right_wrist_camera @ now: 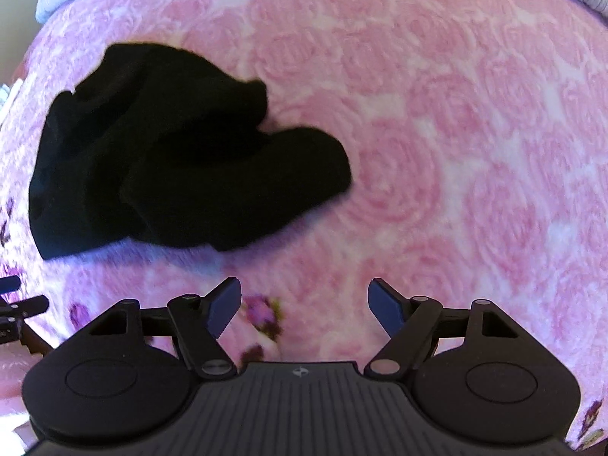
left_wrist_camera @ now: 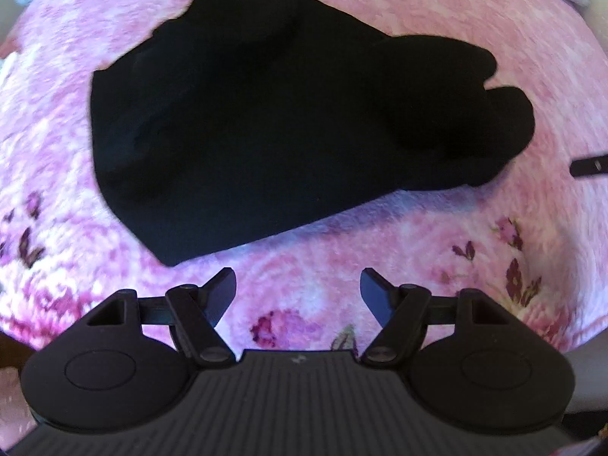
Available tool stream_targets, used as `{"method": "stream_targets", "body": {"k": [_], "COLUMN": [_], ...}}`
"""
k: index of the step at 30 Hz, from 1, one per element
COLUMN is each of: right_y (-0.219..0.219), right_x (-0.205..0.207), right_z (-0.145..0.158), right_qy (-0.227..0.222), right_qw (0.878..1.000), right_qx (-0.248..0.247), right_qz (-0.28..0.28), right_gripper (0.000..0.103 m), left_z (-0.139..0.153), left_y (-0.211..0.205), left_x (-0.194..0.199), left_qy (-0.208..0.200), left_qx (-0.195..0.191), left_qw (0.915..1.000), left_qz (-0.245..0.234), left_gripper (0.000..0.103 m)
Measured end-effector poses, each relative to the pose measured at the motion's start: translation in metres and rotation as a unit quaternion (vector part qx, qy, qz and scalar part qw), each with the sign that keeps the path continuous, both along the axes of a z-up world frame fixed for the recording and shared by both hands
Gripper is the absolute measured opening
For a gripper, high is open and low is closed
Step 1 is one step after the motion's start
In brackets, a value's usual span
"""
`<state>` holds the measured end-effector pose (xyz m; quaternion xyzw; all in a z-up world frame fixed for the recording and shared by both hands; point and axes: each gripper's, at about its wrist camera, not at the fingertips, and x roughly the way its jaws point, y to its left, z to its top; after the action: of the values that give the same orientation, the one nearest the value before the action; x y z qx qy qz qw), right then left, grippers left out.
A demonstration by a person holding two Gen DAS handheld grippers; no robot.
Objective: Fold clothes
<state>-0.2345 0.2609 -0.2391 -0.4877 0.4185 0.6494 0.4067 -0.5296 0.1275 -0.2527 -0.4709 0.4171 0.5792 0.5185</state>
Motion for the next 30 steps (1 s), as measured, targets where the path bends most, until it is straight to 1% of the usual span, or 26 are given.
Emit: {"method": "stream_targets", "body": {"k": [3,5,7,8,10,11,13,14,16,17,19,20,21,23,24,25,26,27,28,29,30], "right_y": [0.004,0.005,0.006,0.007,0.01,0.012,0.015,0.018,0.022,0.023,0.026,0.027,0.028,0.032,0.035,0.037,0.038,0.038,0.038,0.037,0.036], "right_x": [-0.006,-0.009,-0.013,-0.014,-0.014,-0.014,-0.013,-0.013,-0.014,-0.016,-0.019,-0.022,-0.025,-0.033,-0.037,-0.04,-0.042,-0.043,-0.045,-0.044,-0.041], "right_z": [-0.005,-0.016,-0.031,-0.037,-0.044,-0.048,-0.055,-0.059,-0.066,-0.068,-0.073,-0.076,-0.079,-0.088,-0.092,-0.096,-0.096,-0.095,-0.094,-0.091,-0.085], "right_qy": [0.0,-0.003,-0.014,-0.018,-0.022,-0.025,-0.035,-0.044,-0.063,-0.07,-0.079,-0.077,-0.072,-0.064,-0.056,-0.045,-0.038,-0.032,-0.025,-0.015,-0.001], "right_qw": [1.0,1.0,1.0,1.0,0.999,0.998,0.993,0.989,0.976,0.968,0.948,0.938,0.931,0.921,0.918,0.919,0.92,0.921,0.923,0.925,0.928], "right_qx": [0.008,0.007,0.006,0.011,0.031,0.044,0.07,0.084,0.116,0.134,0.17,0.182,0.187,0.186,0.181,0.174,0.168,0.163,0.158,0.153,0.148], "right_qz": [-0.013,-0.016,-0.005,0.004,0.03,0.048,0.088,0.113,0.171,0.198,0.256,0.283,0.304,0.337,0.348,0.351,0.352,0.351,0.351,0.348,0.341], "right_gripper": [0.077,0.077,0.076,0.076,0.076,0.076,0.077,0.078,0.078,0.081,0.084,0.086,0.088,0.088,0.088,0.084,0.074,0.069,0.057,0.043,0.035], "left_z": [-0.019,-0.032,-0.045,-0.052,-0.065,-0.071,-0.08,-0.084,-0.089,-0.091,-0.095,-0.098,-0.101,-0.107,-0.108,-0.108,-0.107,-0.103,-0.098,-0.093,-0.088], "left_y": [-0.001,-0.004,-0.006,-0.006,-0.008,-0.009,-0.01,-0.011,-0.012,-0.011,-0.009,-0.007,-0.006,-0.001,0.0,0.001,0.002,0.002,0.001,0.001,0.001], "left_x": [0.004,0.007,0.009,0.01,0.018,0.023,0.033,0.04,0.05,0.054,0.056,0.057,0.057,0.058,0.055,0.053,0.051,0.047,0.041,0.036,0.033], "left_qy": [0.0,0.004,0.009,0.013,0.03,0.042,0.078,0.102,0.141,0.161,0.185,0.197,0.206,0.222,0.226,0.232,0.24,0.248,0.236,0.224,0.205], "left_qx": [0.0,0.006,0.017,0.023,0.039,0.048,0.061,0.072,0.091,0.104,0.117,0.121,0.123,0.127,0.129,0.13,0.13,0.128,0.127,0.126,0.126], "left_qw": [0.9995,0.9991,0.9989,0.9987,0.9968,0.995,0.9891,0.9835,0.9729,0.9666,0.9588,0.955,0.9511,0.9429,0.9402,0.9371,0.9331,0.9312,0.9351,0.9392,0.9451], "left_qz": [-0.032,-0.041,-0.042,-0.043,-0.063,-0.077,-0.109,-0.131,-0.159,-0.17,-0.181,-0.186,-0.195,-0.213,-0.22,-0.226,-0.234,-0.235,-0.232,-0.228,-0.221], "left_gripper": [0.069,0.069,0.069,0.069,0.069,0.069,0.069,0.069,0.069,0.069,0.069,0.069,0.07,0.071,0.071,0.065,0.047,0.034,0.019,0.009,0.006]}}
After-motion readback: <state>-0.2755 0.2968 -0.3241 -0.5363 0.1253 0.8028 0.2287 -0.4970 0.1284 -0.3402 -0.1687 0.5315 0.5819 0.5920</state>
